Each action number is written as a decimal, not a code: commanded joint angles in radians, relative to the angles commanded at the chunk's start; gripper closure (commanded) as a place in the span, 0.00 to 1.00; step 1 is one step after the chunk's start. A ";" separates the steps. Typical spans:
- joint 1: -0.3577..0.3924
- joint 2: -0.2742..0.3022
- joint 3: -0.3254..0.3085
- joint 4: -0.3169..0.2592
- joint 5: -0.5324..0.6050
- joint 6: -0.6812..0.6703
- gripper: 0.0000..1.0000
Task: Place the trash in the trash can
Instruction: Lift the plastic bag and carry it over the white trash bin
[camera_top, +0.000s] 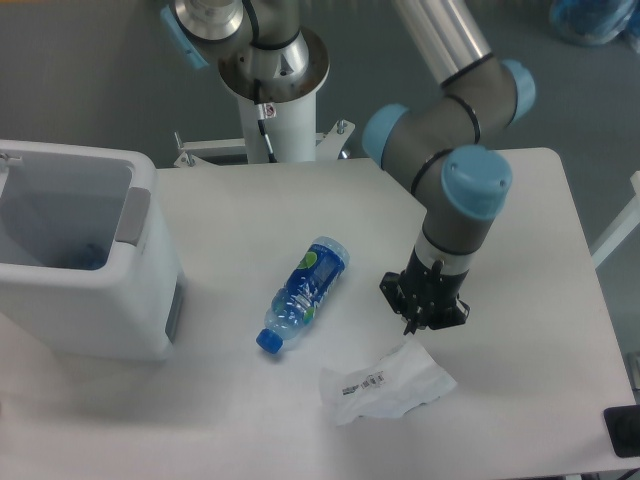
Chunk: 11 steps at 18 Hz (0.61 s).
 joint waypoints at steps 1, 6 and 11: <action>-0.005 0.026 0.002 -0.011 -0.041 -0.017 1.00; -0.023 0.153 0.002 -0.067 -0.196 -0.054 1.00; -0.067 0.285 0.002 -0.098 -0.318 -0.132 1.00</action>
